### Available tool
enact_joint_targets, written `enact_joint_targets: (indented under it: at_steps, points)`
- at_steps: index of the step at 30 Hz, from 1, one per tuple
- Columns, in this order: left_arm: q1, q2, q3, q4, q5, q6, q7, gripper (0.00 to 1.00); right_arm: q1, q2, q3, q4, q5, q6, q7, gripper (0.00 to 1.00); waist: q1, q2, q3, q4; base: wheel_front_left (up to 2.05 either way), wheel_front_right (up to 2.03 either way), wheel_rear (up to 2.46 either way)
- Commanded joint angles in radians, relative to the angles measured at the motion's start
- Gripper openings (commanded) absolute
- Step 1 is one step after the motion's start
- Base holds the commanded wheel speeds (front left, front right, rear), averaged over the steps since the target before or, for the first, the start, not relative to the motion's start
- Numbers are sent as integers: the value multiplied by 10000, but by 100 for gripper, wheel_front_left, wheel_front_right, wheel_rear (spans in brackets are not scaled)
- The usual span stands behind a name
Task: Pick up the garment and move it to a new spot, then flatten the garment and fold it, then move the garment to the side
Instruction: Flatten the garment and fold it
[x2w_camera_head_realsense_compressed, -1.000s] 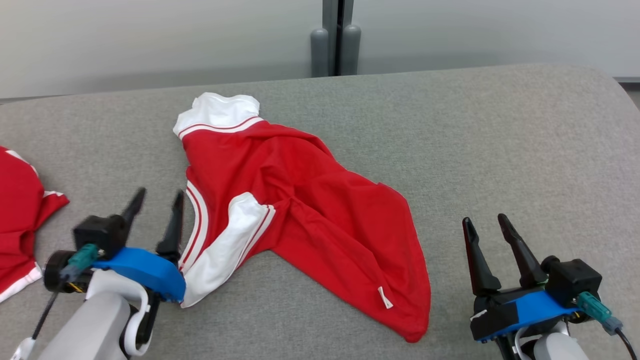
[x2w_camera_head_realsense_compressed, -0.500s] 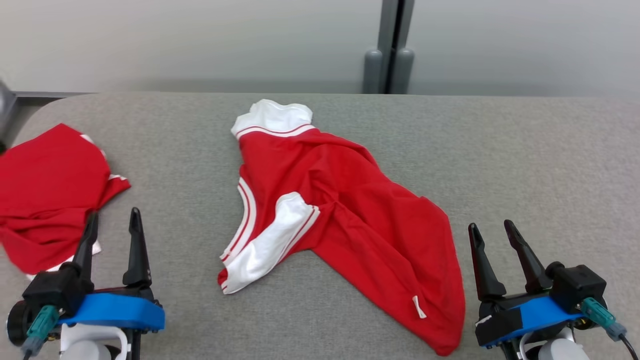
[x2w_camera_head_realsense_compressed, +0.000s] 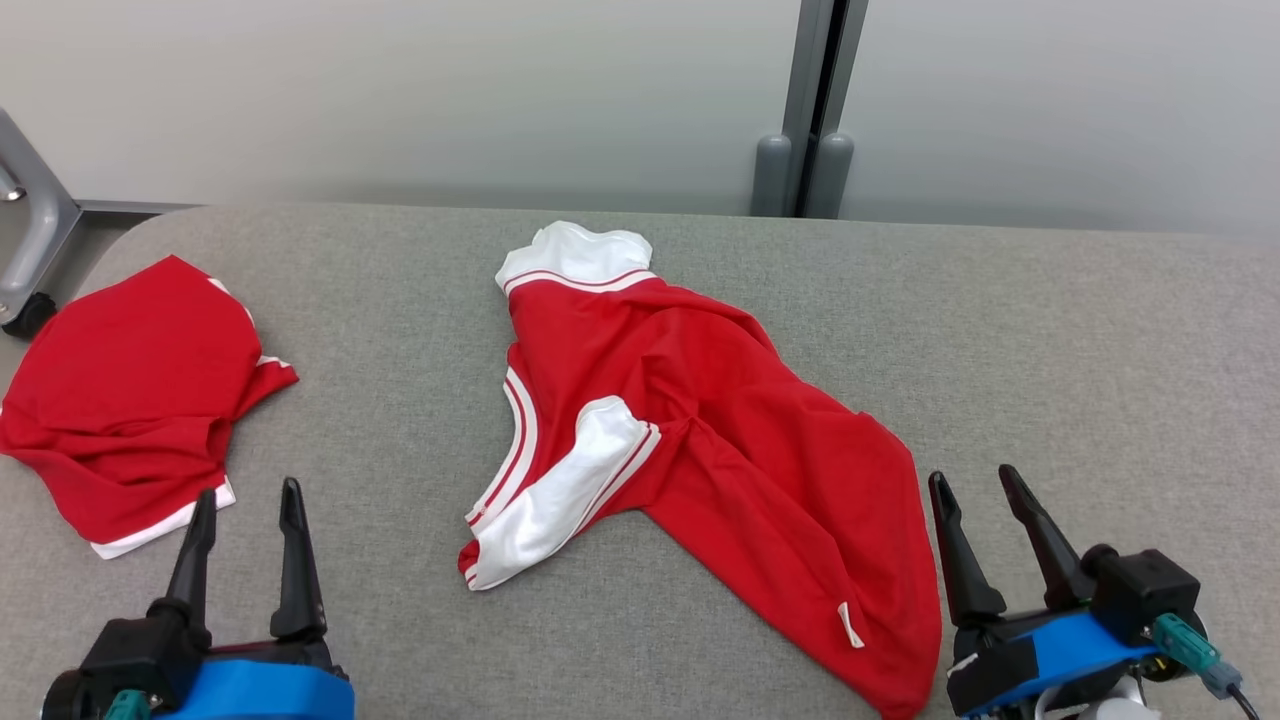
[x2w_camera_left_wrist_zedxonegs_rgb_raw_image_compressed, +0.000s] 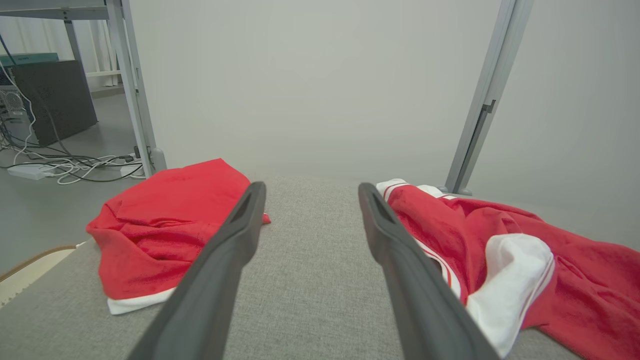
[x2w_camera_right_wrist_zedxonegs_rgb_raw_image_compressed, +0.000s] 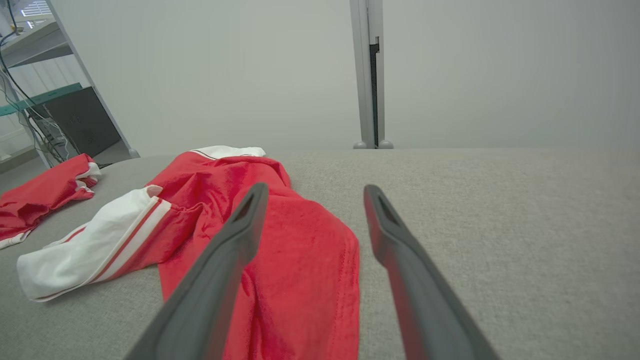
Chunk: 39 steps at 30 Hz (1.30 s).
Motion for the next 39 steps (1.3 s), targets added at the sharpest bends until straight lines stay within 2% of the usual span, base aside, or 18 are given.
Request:
enact_joint_targets:
  at_steps: [1, 7, 16, 22, 28, 36, 39]
  points:
    - [180, -127, 168, -61, 179, -114, -24, 100, 225, -54, -28, 17, -1, 3, -38, 100, 0, 0, -52, -52, 0, 0, 0]
    - [317, -512, 491, -24, 659, -417, -26, 100, 560, -25, -155, 100, -22, 3, -38, 100, 0, 0, -96, -109, 0, 0, 0]
    - [148, -773, 785, 89, 865, -650, -24, 100, 859, -244, 127, 756, -42, 3, -11, 100, 0, 0, 9, -152, 0, 0, 0]
    - [-26, -860, 954, 49, 967, -713, -24, 100, -473, -583, 686, 1481, -303, 3, 194, 100, 0, 0, 226, -237, 0, 0, 0]
    - [-322, -938, 888, 17, 1030, -763, -24, 100, -2518, -936, 1269, 2621, -393, 3, 668, 100, 0, 0, 616, -115, 0, 0, 0]
    - [-760, -1016, 680, 69, 1001, -750, -25, 100, -4362, -1257, 2040, 5248, -376, 3, 1428, 100, 0, 0, 1133, 286, 0, 0, 0]
    - [-781, -1021, 705, 98, 977, -752, -26, 100, -4623, -1147, 2378, 6006, -164, 3, 1513, 100, 0, 0, 1166, 383, 0, 0, 0]
